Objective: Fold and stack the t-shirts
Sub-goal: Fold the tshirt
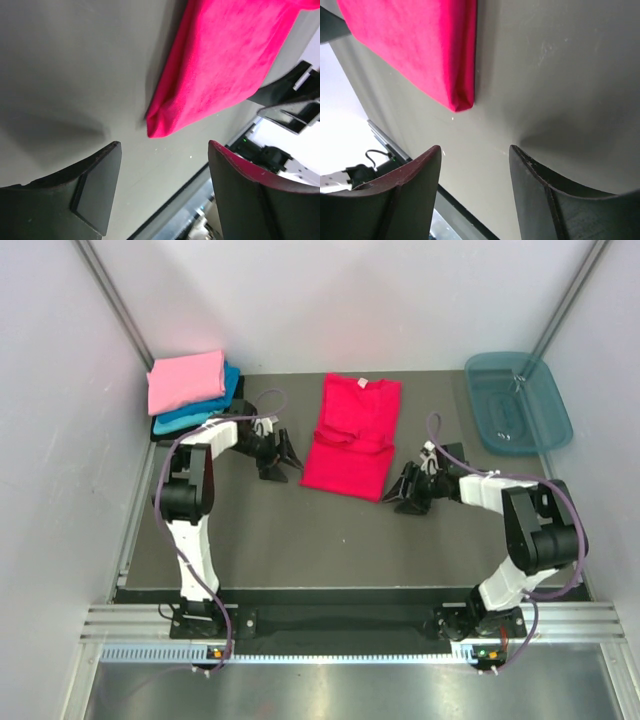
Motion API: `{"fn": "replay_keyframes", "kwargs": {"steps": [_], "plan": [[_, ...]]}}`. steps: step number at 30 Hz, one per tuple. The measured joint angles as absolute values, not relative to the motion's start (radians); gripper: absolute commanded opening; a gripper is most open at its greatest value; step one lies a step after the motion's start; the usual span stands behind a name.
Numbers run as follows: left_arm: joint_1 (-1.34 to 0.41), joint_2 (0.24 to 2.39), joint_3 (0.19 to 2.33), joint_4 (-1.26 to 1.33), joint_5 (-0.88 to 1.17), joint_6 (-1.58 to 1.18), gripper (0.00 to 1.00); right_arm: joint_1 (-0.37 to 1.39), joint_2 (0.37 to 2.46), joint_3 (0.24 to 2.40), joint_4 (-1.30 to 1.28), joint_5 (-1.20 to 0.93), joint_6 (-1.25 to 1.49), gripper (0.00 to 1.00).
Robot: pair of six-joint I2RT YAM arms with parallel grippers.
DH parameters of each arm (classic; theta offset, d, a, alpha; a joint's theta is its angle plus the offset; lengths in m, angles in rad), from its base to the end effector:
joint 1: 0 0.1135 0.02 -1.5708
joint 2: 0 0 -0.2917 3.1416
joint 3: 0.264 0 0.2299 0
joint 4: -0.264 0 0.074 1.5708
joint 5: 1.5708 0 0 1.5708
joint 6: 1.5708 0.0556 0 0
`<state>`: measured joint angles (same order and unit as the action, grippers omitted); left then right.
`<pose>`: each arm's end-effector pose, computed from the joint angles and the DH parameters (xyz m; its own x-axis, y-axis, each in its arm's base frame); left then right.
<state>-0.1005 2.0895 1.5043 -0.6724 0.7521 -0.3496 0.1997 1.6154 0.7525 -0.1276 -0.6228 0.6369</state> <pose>0.4121 -0.0797 0.1852 -0.9861 -0.1519 -0.0668 -0.0586 0.6955 -0.7162 0.2761 0.0890 0.1757 -0.9412 0.3024 -0.1507 0.1059 0.6877 0.7182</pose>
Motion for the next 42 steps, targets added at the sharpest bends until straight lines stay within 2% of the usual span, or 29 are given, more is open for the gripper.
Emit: {"fn": "replay_keyframes", "kwargs": {"steps": [10, 12, 13, 18, 23, 25, 28, 30, 33, 34, 42], "plan": [[-0.136, 2.160, 1.507, -0.660, 0.810, -0.390, 0.68, 0.251, 1.727, 0.802, -0.036, -0.649, 0.730, 0.55], [-0.143, 2.172, 1.516, -0.661, 0.827, -0.398, 0.66, 0.258, 1.747, 0.819, -0.022, -0.653, 0.742, 0.52], [-0.147, 2.178, 1.523, -0.660, 0.830, -0.400, 0.65, 0.260, 1.759, 0.828, -0.017, -0.652, 0.746, 0.47], [-0.161, 2.207, 1.546, -0.657, 0.853, -0.412, 0.61, 0.263, 1.792, 0.852, -0.009, -0.646, 0.760, 0.42], [-0.163, 2.227, 1.552, -0.659, 0.864, -0.418, 0.47, 0.265, 1.795, 0.851, -0.015, -0.629, 0.762, 0.31], [-0.163, 2.233, 1.552, -0.659, 0.867, -0.420, 0.38, 0.266, 1.795, 0.849, -0.015, -0.621, 0.763, 0.27], [-0.167, 2.237, 1.552, -0.657, 0.854, -0.418, 0.29, 0.266, 1.795, 0.837, -0.010, -0.617, 0.767, 0.18], [-0.172, 2.237, 1.549, -0.651, 0.847, -0.415, 0.26, 0.266, 1.798, 0.831, 0.001, -0.617, 0.771, 0.08], [-0.185, 2.237, 1.541, -0.636, 0.848, -0.418, 0.03, 0.266, 1.811, 0.828, 0.022, -0.624, 0.781, 0.01], [-0.191, 2.237, 1.538, -0.629, 0.848, -0.419, 0.00, 0.266, 1.811, 0.825, 0.030, -0.627, 0.782, 0.00], [-0.233, 2.165, 1.450, -0.597, 0.841, -0.413, 0.00, 0.190, 1.765, 0.825, -0.025, -0.702, 0.728, 0.00]]}}
